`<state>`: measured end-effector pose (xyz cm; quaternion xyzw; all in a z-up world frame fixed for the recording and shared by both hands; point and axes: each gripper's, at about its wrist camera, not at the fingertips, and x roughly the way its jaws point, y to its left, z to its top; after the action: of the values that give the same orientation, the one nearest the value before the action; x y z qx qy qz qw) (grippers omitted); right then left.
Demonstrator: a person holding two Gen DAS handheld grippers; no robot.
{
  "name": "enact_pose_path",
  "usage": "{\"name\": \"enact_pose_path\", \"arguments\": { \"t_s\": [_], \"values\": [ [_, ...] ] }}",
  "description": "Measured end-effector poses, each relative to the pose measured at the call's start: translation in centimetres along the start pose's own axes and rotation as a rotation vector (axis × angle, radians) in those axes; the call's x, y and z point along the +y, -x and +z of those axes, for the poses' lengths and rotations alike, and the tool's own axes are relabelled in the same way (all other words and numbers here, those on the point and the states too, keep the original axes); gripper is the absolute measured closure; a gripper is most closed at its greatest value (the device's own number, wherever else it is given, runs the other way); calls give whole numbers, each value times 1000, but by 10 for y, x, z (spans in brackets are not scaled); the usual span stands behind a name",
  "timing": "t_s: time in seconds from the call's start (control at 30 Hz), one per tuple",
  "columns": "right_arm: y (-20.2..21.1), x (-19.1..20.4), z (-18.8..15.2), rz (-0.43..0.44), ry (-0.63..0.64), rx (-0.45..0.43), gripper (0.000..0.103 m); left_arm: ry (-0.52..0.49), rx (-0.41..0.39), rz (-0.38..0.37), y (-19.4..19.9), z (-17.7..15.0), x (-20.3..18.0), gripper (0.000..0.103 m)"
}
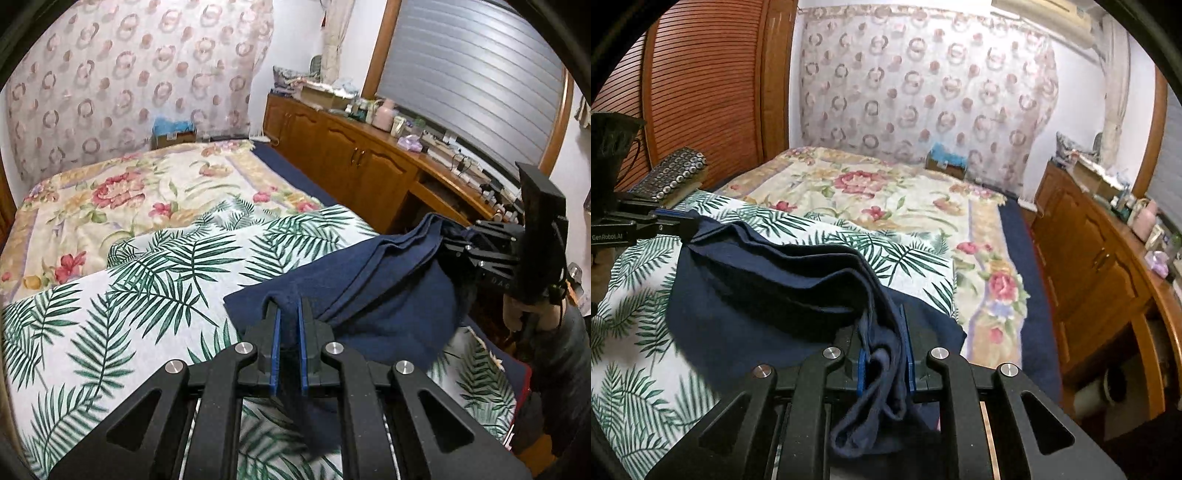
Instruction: Fold small clothes
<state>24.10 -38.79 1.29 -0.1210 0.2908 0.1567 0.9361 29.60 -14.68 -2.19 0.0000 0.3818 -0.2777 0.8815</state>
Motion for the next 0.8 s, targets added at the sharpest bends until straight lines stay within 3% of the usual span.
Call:
{"name": "enact_pose_path", "arguments": {
  "t_s": [0.2,0.27,0.3,0.43,0.47,0.57,0.63,0.7,0.8],
  "values": [
    [-9,-12,15,27,-29,34,88,29,71,-19,-24,2,11,91],
    [-15,-13,22,27,-37,41,87,24,76,-34,-26,1,11,75],
    [-17,-13,24,28,-42,41,87,18,71,-20,-25,1,12,61],
    [-18,-8,30,12,-29,41,87,19,57,-1,-19,-2,17,45],
    [-19,-7,34,2,-19,44,84,22,54,-3,-18,-2,18,39],
    [-20,-5,42,-40,-9,43,74,23,50,21,-19,-2,20,38],
    [-12,-5,47,-53,-21,22,62,37,56,30,-25,-1,23,38],
    [-1,-4,47,-65,-39,-1,41,47,68,20,-31,-1,26,38],
    [17,-2,39,-67,-70,-12,31,33,90,31,-42,1,26,38]
  ]
}}
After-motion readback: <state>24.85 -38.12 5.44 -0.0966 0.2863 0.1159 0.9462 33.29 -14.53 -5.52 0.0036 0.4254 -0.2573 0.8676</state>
